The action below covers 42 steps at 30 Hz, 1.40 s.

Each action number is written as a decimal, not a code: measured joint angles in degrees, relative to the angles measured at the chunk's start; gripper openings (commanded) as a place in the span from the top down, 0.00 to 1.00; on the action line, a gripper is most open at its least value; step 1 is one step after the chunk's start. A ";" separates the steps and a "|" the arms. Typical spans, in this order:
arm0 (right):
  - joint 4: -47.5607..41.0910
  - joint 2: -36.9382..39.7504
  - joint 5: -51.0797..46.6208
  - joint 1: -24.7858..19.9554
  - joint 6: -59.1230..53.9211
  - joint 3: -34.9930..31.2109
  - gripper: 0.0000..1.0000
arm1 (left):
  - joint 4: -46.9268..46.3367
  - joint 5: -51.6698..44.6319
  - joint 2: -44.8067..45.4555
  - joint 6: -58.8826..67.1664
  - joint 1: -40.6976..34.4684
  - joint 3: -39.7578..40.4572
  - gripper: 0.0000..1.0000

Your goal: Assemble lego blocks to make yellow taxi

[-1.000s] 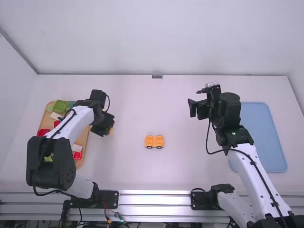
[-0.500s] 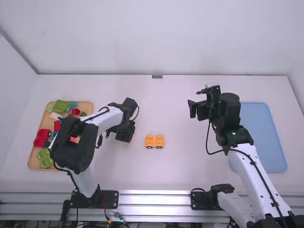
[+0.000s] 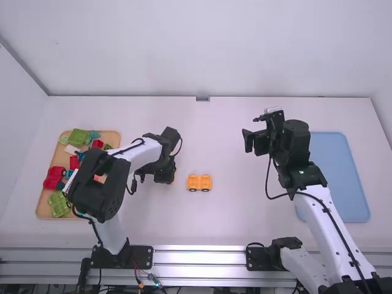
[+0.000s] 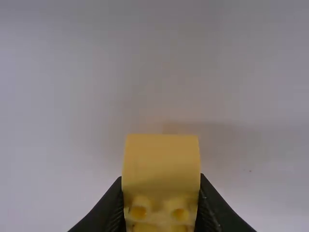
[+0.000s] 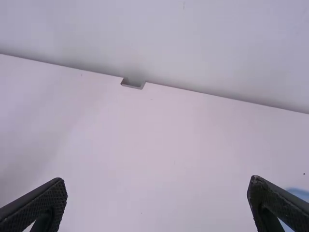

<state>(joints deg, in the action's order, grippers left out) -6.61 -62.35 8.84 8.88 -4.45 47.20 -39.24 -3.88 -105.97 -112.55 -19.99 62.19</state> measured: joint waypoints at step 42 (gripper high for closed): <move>0.00 0.00 0.00 0.00 -0.26 0.00 0.01 | -17.03 -0.90 0.00 49.31 4.42 21.75 0.02</move>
<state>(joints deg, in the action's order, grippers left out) -6.61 -62.35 8.84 8.88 -4.71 47.20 -56.27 -4.78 -105.97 -63.24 -15.57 83.94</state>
